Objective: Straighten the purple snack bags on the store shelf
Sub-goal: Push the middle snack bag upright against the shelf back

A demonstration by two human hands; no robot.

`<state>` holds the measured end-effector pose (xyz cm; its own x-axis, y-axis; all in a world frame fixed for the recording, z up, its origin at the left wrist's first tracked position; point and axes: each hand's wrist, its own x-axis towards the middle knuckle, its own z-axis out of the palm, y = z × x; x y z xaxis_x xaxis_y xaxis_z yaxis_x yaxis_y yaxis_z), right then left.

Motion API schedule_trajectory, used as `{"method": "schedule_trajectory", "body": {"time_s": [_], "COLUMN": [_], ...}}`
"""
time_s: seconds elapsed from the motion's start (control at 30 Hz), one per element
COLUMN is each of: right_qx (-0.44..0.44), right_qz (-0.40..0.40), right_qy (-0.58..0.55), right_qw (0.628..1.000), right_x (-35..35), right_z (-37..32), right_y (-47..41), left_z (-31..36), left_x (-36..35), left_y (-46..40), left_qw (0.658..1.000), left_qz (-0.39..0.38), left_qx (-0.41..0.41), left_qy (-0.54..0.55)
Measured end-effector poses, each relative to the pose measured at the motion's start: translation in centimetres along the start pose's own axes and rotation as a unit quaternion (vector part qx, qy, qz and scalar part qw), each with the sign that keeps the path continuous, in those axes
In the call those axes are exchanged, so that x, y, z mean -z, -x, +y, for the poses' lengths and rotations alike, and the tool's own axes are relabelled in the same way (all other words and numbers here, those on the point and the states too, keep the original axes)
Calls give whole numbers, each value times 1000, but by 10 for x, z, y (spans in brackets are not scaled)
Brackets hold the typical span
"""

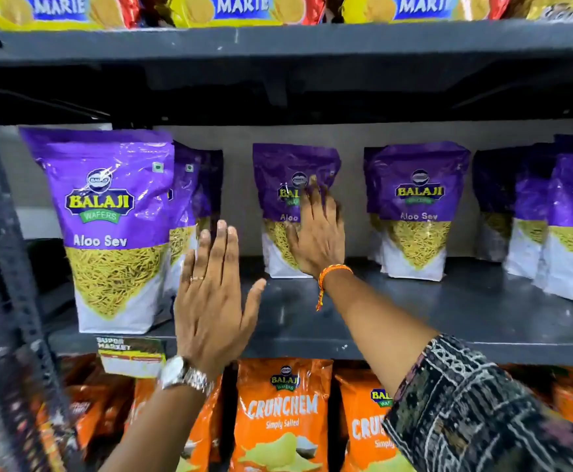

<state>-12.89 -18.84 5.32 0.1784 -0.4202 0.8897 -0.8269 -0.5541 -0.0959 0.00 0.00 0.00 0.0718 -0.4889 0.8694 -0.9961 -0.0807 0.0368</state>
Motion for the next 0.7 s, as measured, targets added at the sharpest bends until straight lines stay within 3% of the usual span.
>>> {"method": "schedule_trajectory", "body": {"time_s": [0.43, 0.7], "right_qx": [-38, -49], "right_qz": [-112, -125], "right_qy": [81, 68], "right_qw": [990, 989], "right_x": [-57, -57], "right_z": [-29, -29], "right_y": [0, -2], "left_z": [-10, -32], "left_x": [-34, -40], "left_y": [88, 91], "left_qw": [999, 995], "left_qz": [-39, -35], "left_qx": [2, -59], "left_qy": [-5, -68]}}
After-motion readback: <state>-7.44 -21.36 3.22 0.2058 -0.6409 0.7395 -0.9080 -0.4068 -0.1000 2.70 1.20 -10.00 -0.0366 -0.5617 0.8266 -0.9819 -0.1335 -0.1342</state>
